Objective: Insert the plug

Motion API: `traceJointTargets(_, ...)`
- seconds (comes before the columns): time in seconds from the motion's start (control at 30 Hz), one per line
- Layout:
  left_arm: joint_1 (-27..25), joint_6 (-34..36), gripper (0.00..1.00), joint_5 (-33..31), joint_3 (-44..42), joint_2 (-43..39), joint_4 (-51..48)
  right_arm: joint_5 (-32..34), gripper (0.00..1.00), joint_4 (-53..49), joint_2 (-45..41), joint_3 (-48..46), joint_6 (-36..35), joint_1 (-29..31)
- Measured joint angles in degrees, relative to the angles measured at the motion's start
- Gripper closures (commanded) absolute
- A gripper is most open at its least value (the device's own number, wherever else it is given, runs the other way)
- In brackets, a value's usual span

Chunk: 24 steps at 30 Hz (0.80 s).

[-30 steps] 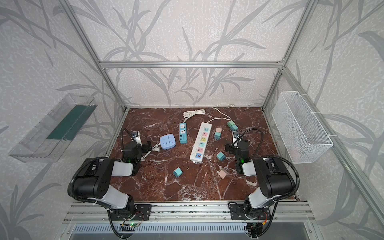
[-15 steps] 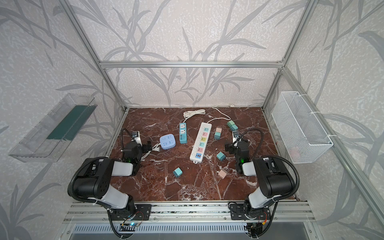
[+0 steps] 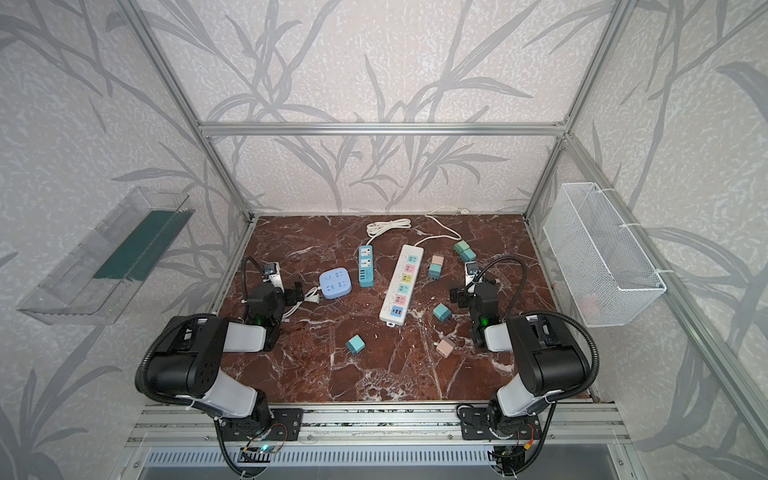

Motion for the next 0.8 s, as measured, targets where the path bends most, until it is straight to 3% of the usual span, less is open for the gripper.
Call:
traceJointTargets(0.6, 0.0, 0.3, 0.01, -0.7, 0.8, -0.5, -0.7, 2.6, 0.01, -0.2, -0.1, 0.0, 1.1, 0.0)
traceJointTargets(0.8, -0.1, 1.3, 0.01, 0.8, 7.1, -14.8, -18.5, 6.7, 0.01, -23.1, -13.0, 10.0, 0.9, 2.8)
